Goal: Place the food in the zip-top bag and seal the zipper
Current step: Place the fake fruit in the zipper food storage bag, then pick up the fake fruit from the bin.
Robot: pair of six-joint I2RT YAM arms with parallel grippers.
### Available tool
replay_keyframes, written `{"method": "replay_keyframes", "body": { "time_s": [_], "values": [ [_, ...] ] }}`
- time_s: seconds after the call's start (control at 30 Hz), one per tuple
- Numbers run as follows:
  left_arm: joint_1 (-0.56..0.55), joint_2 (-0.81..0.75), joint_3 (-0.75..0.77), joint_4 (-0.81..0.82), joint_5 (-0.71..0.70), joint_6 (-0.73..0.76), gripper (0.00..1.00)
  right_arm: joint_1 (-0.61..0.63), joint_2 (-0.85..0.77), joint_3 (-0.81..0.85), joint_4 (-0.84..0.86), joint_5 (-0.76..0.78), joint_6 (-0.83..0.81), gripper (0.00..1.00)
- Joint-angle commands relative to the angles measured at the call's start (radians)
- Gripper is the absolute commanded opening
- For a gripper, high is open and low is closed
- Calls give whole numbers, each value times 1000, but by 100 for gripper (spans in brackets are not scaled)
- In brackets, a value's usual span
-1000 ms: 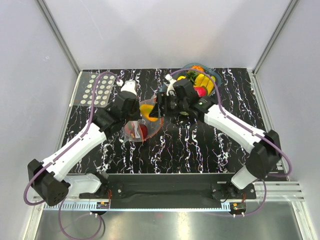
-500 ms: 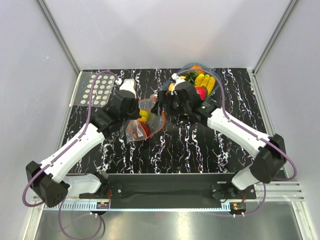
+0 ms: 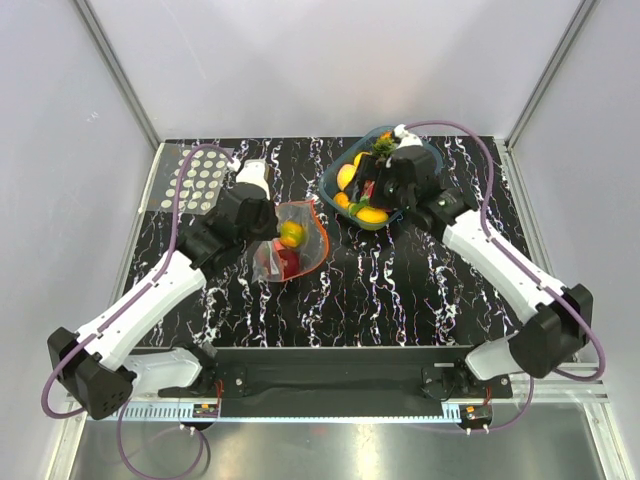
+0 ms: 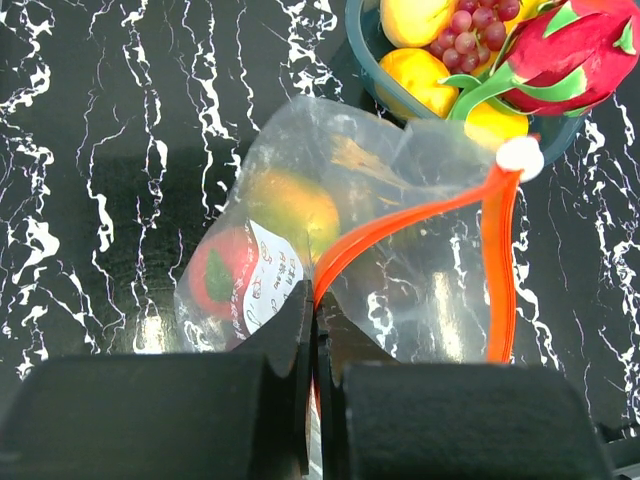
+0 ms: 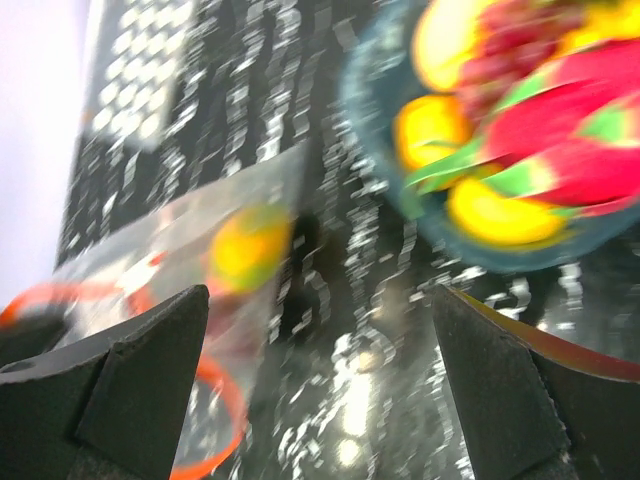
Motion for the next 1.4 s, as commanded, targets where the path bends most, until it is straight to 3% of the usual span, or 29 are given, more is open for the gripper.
{"method": "replay_keyframes", "body": {
  "time_s": [0.0, 0.4, 0.6, 1.07, 1.17, 1.3, 1.33, 1.37],
  "values": [
    [4, -47, -35, 80, 4, 7, 0, -79, 44, 66, -7, 0, -16, 100],
    [2, -92, -145, 186, -6, -28, 0, -119, 470, 540, -193, 148, -266, 99],
    [2, -107, -182, 216, -1, -31, 0, -130, 665, 711, -254, 215, -306, 91],
    [1, -115, -197, 241, 3, -19, 0, -136, 966, 913, -309, 346, -369, 78],
    [1, -107, -202, 252, 25, -19, 0, -139, 1013, 954, -303, 378, -369, 72],
    [-1, -95, -200, 250, 31, -21, 0, -145, 1049, 1005, -320, 375, -371, 50],
    [-1, -95, -200, 252, 30, -18, 0, -145, 1043, 1008, -324, 361, -369, 39],
    [-2, -98, -202, 252, 28, -18, 0, -145, 1032, 1005, -325, 337, -369, 33]
  ]
}}
